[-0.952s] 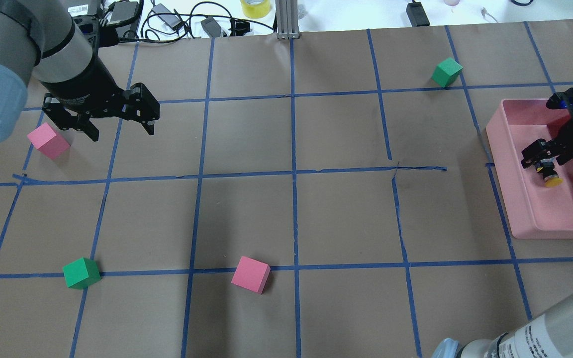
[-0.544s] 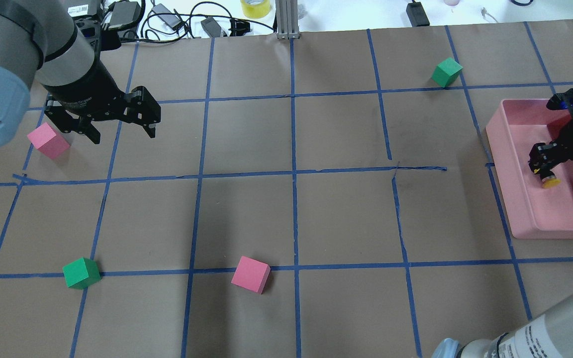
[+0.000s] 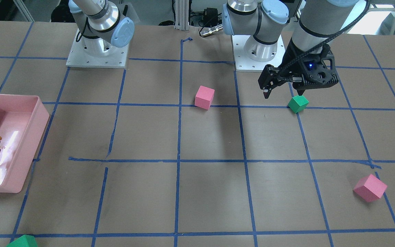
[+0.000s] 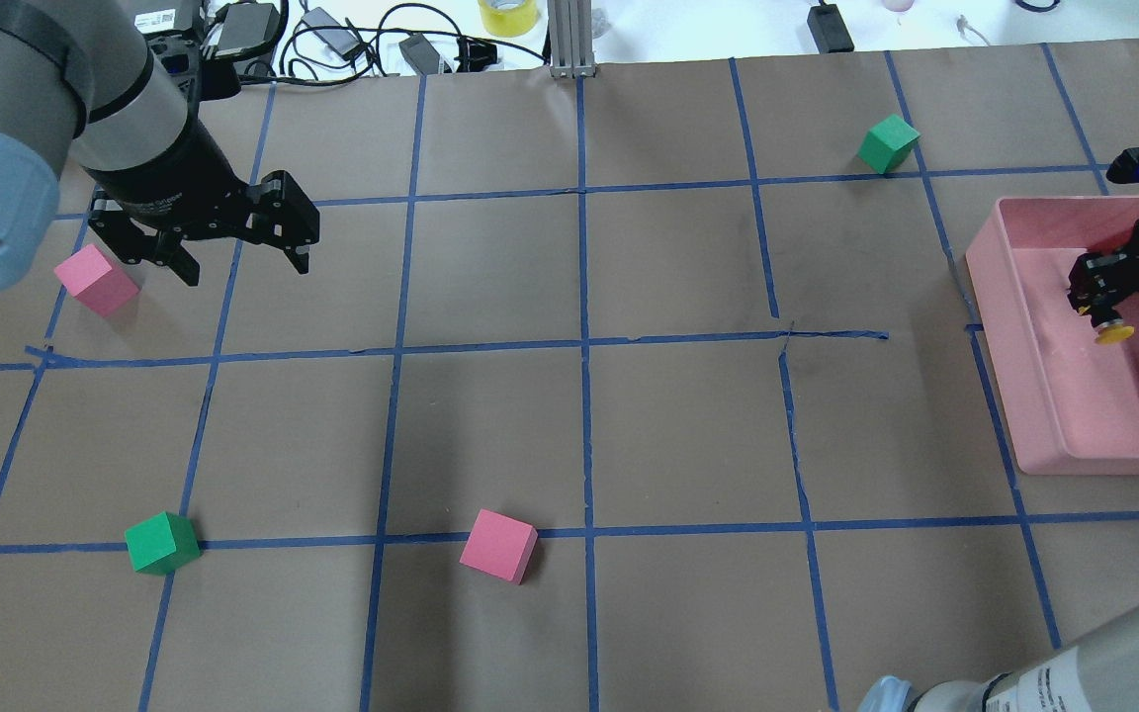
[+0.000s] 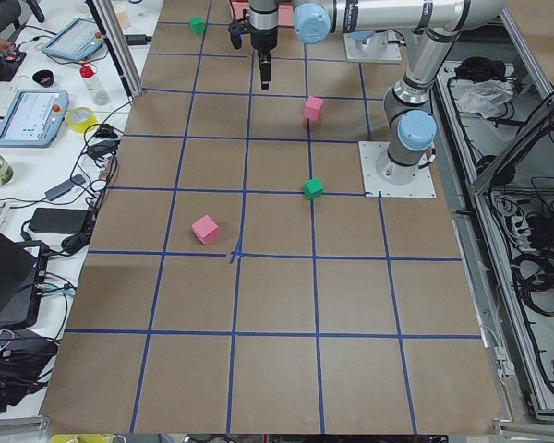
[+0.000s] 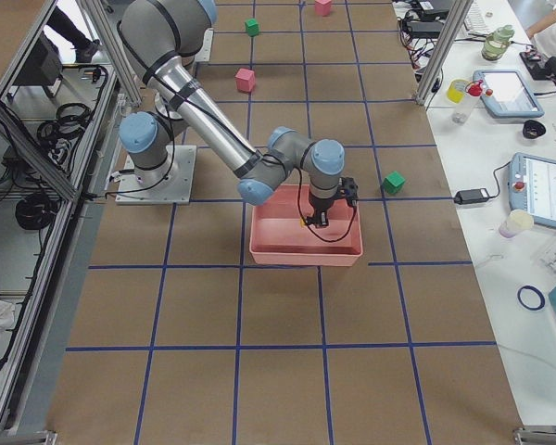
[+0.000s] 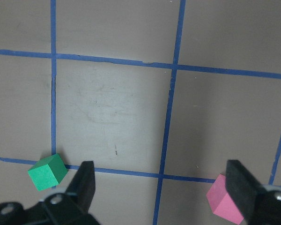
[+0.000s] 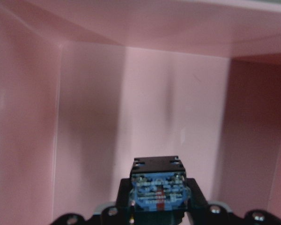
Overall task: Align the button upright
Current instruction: 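Lift the button out of the bin with the right gripper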
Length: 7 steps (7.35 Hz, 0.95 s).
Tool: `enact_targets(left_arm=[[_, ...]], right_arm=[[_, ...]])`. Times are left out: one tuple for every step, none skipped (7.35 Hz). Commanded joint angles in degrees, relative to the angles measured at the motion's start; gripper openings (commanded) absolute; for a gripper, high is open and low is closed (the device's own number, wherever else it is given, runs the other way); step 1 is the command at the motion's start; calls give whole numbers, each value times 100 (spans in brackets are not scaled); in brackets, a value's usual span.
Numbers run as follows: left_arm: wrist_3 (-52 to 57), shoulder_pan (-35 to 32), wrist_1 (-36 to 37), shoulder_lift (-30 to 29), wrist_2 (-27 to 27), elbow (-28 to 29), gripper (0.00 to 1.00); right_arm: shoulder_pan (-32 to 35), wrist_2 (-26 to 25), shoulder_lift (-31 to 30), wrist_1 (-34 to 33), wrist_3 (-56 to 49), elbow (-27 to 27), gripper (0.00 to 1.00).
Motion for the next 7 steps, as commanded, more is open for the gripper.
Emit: enact_targets(left_arm=[[1, 0, -5, 0, 9, 1, 100], [1, 0, 4, 0, 0, 1, 100], [1, 0, -5, 0, 0, 1, 100], [1, 0, -5, 0, 9, 1, 100], [1, 0, 4, 8, 9, 1, 100], [1, 0, 13, 8, 9, 10, 100], [1, 0, 13, 8, 9, 10, 100]], right_arm=[[237, 24, -141, 737, 5, -787, 0], [499, 7, -290, 1472, 249, -1280, 0], [928, 24, -387, 1976, 826, -1589, 0], [1637, -19, -466, 1998, 1301, -1644, 0], [2288, 24, -484, 2016, 2133, -1575, 0], [3061, 15, -476, 1998, 3090, -1566, 0], [3869, 15, -432, 1911, 3978, -1566, 0]])
